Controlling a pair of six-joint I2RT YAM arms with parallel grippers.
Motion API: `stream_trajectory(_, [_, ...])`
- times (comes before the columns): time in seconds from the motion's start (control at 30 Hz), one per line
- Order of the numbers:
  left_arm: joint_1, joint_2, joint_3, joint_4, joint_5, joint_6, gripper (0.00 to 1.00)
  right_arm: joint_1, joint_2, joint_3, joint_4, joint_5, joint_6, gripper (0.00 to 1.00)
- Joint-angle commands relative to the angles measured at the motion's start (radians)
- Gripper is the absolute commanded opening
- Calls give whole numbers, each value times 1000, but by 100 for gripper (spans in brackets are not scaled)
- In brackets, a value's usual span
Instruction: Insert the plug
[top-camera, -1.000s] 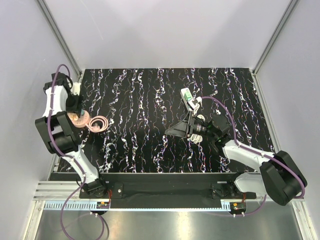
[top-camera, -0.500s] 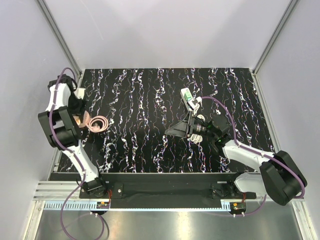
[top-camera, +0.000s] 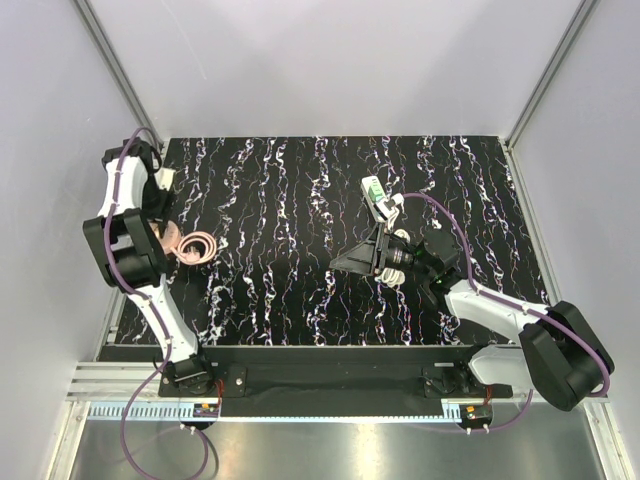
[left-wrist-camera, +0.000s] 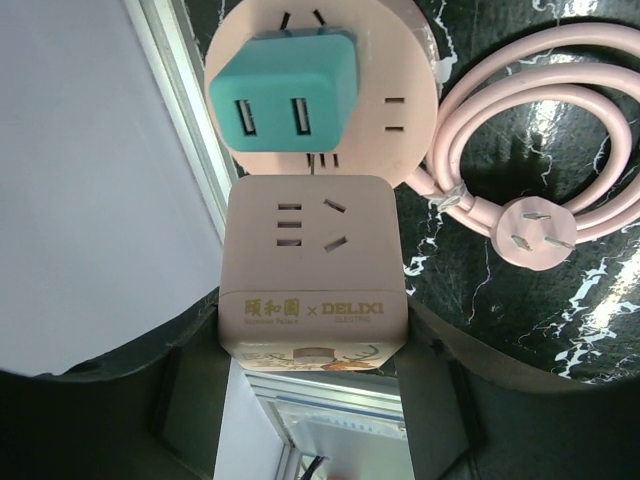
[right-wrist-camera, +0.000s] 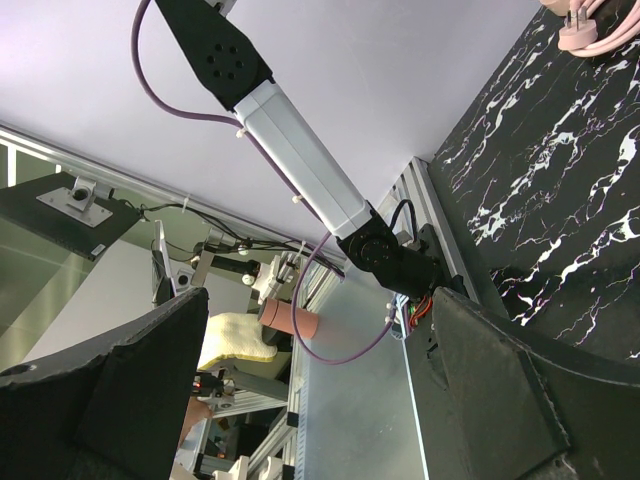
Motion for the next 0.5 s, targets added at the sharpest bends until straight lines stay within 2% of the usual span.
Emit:
stream_trajectory(0.0, [7,-6,55,-39,-39,-9,0,-4,-18,-4,20,6,0,100])
stream_trajectory(0.47, [13,40,36,-48,58,-11,0,-4,-15,1,15,3,-1,100])
